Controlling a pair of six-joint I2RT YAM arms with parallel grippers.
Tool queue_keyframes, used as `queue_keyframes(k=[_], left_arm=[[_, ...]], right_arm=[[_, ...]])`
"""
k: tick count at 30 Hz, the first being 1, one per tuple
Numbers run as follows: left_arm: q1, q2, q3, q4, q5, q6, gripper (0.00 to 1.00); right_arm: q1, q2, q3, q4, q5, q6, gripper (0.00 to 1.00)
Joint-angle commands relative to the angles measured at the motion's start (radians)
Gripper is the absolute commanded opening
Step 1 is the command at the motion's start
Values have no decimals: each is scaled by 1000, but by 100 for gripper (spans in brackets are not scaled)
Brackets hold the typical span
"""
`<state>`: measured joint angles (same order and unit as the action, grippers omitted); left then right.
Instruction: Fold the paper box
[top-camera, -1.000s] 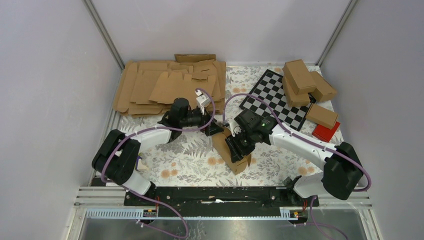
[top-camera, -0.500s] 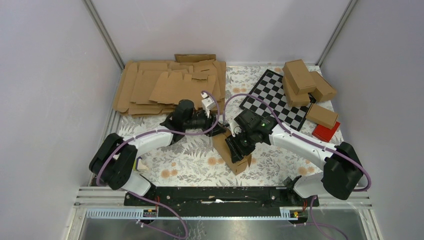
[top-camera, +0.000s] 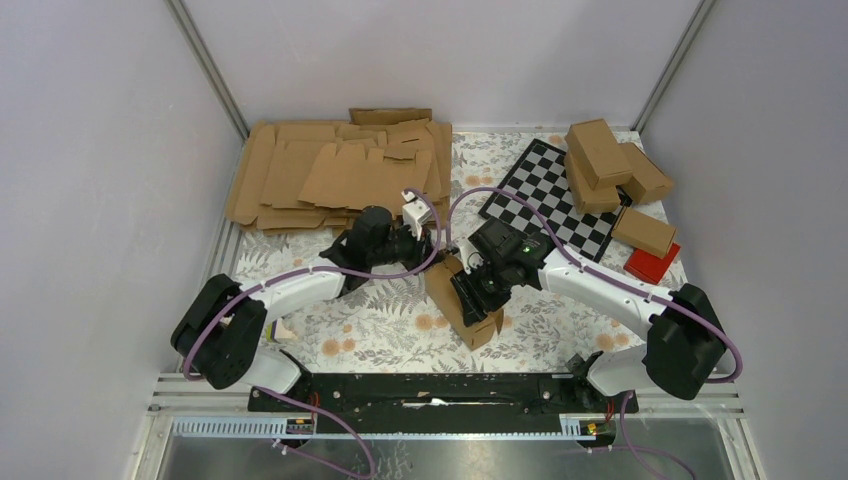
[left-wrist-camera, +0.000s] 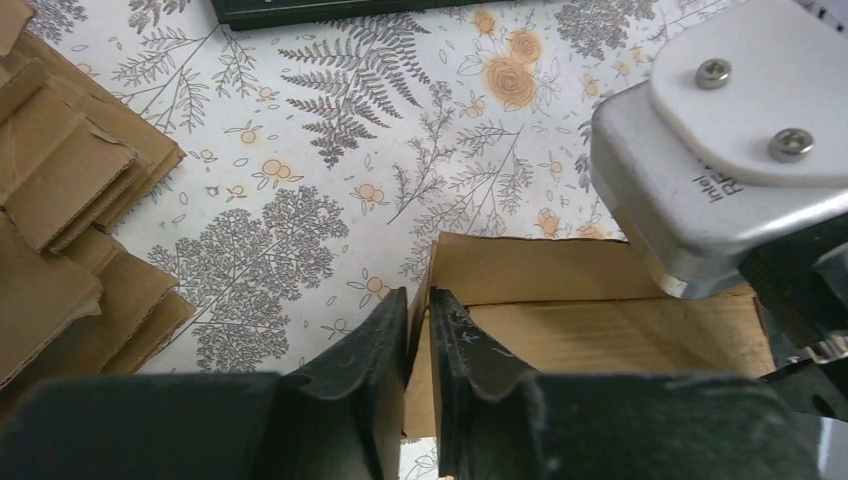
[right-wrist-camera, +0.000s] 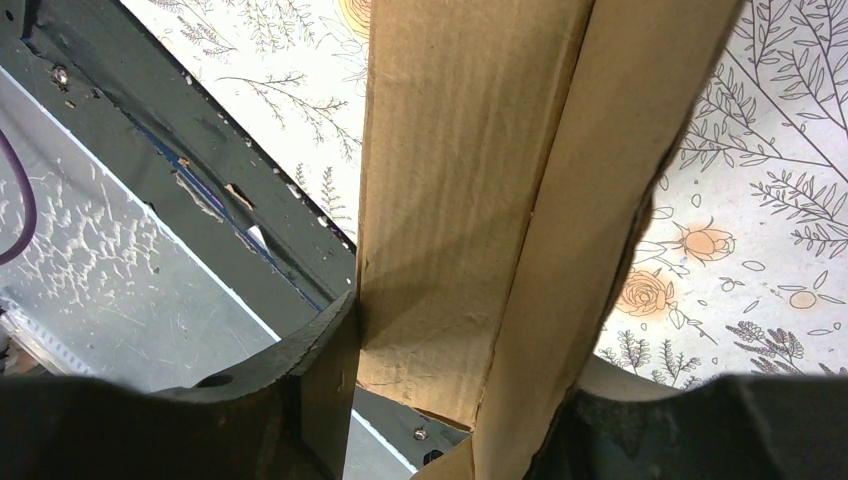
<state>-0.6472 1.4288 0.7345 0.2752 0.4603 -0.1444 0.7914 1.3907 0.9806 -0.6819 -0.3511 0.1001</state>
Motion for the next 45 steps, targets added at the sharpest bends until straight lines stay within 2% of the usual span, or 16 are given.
queue_keyframes(k=[1, 3, 4, 5, 6, 8, 10, 13, 21, 36, 45], left_arm=[[-15, 1, 33, -4, -70, 27, 14], [-19, 0, 33, -5, -96, 26, 8], [-20, -1, 33, -5, -104, 25, 4], [-21, -3, 32, -5, -116, 21, 0], [-23, -5, 30, -6, -125, 17, 0], [-26, -10, 22, -1, -141, 9, 0], [-30, -18, 9, 15, -149, -6, 0], [-39, -29, -10, 35, -160, -19, 0], [-57, -33, -27, 56, -178, -27, 0], [-58, -83, -70, 88, -179, -52, 0], [-58, -95, -102, 125, -174, -61, 0]], right_arm=[[10, -11, 6, -15, 11, 3, 44], [9, -9, 6, -15, 21, 0, 47], [9, -11, 6, -16, 31, 0, 52], [9, -12, 7, -16, 42, 3, 60], [9, -13, 10, -15, 53, 6, 71], [9, -19, 17, -12, 75, 18, 86], [9, -24, 21, 8, 102, 50, 94], [14, -28, 41, 27, 139, 74, 99], [63, -17, 95, 36, 286, 83, 100], [149, 114, 141, 8, 443, 66, 100], [149, 77, 107, 7, 532, 94, 69]])
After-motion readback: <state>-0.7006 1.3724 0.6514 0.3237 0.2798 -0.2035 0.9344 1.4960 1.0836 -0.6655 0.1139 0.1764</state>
